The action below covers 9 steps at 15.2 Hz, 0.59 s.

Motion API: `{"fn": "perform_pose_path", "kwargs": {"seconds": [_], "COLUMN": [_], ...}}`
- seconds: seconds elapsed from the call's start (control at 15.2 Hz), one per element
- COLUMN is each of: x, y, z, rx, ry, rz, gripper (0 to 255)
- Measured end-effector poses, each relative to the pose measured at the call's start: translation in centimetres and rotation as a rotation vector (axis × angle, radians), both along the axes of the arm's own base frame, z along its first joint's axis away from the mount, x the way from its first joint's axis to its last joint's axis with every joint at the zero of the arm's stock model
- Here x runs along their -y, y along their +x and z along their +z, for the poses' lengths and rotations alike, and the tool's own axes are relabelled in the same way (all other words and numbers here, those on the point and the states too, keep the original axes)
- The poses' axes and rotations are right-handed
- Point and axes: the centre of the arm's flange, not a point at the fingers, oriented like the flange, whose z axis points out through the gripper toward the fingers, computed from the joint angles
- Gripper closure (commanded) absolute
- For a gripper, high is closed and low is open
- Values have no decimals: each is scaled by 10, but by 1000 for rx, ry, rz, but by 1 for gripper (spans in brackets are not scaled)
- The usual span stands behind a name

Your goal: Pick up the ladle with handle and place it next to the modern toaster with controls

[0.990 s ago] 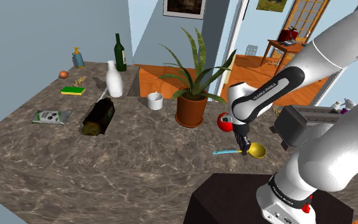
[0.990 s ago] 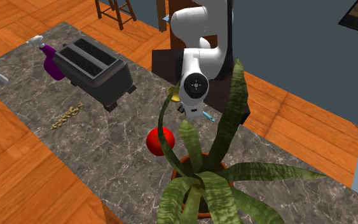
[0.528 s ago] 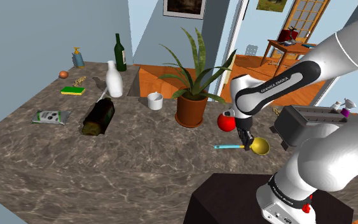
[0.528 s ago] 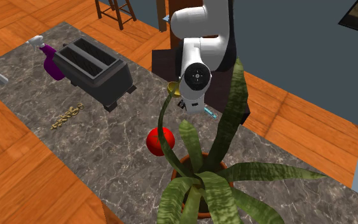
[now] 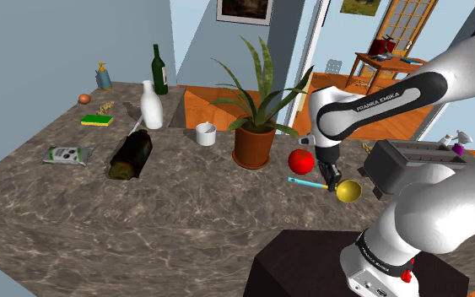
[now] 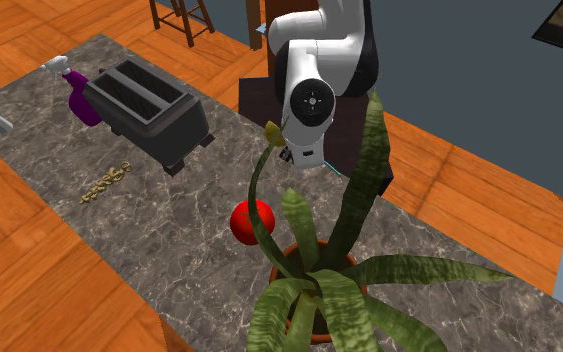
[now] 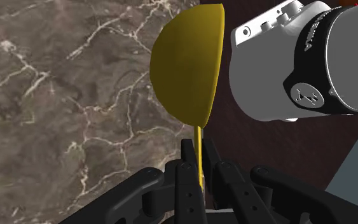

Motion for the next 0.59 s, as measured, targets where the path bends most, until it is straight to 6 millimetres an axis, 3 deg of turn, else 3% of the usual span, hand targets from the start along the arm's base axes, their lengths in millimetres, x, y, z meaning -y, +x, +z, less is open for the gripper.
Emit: {"fn": "perform_pose_path", "kwargs": {"seconds": [0.59], "x": [0], "y": [0], "z": [49], "rx": [0], "ry": [0], "rz": [0], "gripper": [255]}}
